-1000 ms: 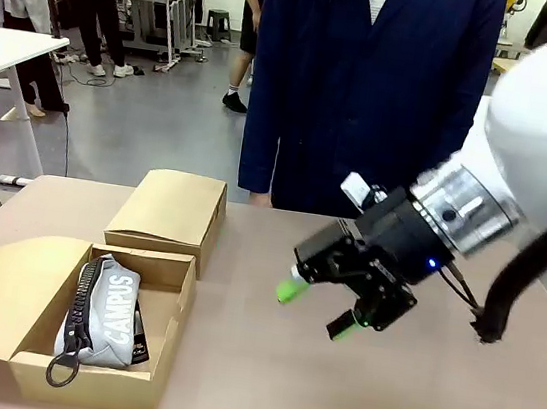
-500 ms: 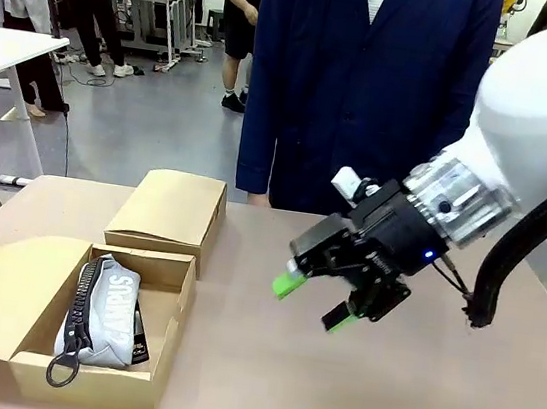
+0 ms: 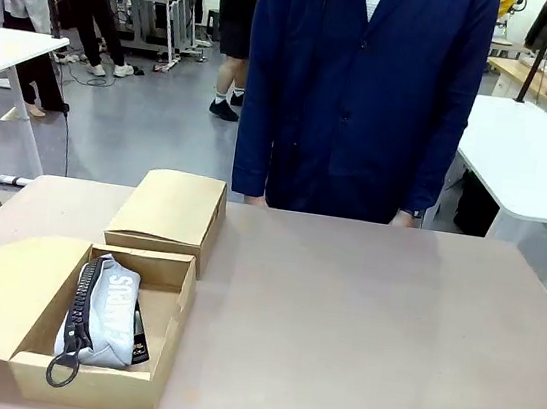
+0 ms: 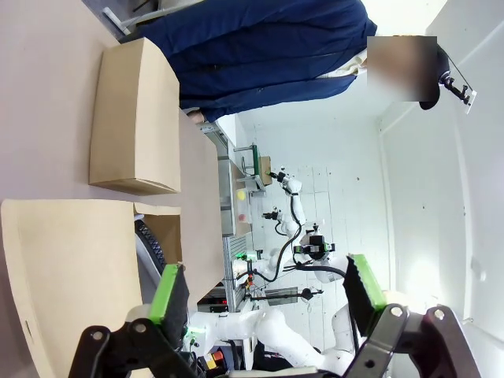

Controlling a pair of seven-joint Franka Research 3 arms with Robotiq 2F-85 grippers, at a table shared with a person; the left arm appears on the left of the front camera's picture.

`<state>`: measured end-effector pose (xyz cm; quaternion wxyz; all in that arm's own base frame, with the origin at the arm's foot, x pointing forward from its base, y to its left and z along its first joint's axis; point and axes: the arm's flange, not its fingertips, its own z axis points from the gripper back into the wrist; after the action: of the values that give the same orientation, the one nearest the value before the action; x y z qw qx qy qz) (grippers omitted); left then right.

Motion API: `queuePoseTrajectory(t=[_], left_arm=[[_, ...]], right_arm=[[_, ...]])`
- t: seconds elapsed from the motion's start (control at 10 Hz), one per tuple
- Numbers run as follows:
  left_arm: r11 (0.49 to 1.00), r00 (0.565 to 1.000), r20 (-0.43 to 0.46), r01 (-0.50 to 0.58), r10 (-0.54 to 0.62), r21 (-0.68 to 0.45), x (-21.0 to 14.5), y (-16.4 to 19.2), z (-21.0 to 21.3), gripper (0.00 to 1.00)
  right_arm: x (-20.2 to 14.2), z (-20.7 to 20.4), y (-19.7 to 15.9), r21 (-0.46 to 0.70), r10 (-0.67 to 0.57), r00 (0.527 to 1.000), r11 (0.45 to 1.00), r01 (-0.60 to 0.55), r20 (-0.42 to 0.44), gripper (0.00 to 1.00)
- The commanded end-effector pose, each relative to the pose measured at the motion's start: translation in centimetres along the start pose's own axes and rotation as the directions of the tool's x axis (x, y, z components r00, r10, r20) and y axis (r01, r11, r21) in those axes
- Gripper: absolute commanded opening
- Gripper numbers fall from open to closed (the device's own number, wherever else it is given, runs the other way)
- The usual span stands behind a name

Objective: Place items inside the box.
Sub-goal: Pick up a Pencil pouch or Stapler and place it inside the Mailer Box closest to the robot.

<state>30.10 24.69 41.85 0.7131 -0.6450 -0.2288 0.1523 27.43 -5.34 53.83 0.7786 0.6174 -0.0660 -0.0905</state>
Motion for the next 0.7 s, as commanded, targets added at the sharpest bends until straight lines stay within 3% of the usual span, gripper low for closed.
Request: queuePoseTrajectory(t=[0.0,0.2,0.3,0.4,0.5,0.6], left_arm=[[1.0,1.0,-0.009,0.02,-0.02,-0.007,-0.1,-0.1,-0.1,1.0],[1.0,1.0,-0.009,0.02,-0.02,-0.007,-0.1,-0.1,-0.1,1.0],[1.0,1.0,-0.009,0.02,-0.02,-0.007,-0.1,-0.1,-0.1,1.0],[1.0,1.0,-0.009,0.02,-0.02,-0.007,-0.1,-0.1,-0.1,1.0],[1.0,1.0,-0.009,0.02,-0.02,-0.007,-0.1,-0.1,-0.1,1.0],[1.0,1.0,-0.009,0.02,-0.02,-0.007,-0.1,-0.1,-0.1,1.0]], right_arm=[[-9.2,-0.4,-10.2,-0.049,-0.044,0.998,0.998,0.046,0.049,1.0],[-9.9,-1.7,-11.4,-0.43,-0.184,0.975,0.896,0.114,-0.124,1.0],[-9.4,-3.0,-11.3,-0.516,-0.217,0.963,0.85,0.106,-0.161,1.0],[-7.8,-4.8,-10.3,-0.568,-0.186,0.98,0.815,0.113,-0.072,1.0],[-4.1,5.3,-7.8,-0.375,-0.233,0.97,0.906,0.194,-0.062,1.0],[-4.1,5.3,-7.8,-0.375,-0.233,0.97,0.906,0.194,-0.062,1.0]])
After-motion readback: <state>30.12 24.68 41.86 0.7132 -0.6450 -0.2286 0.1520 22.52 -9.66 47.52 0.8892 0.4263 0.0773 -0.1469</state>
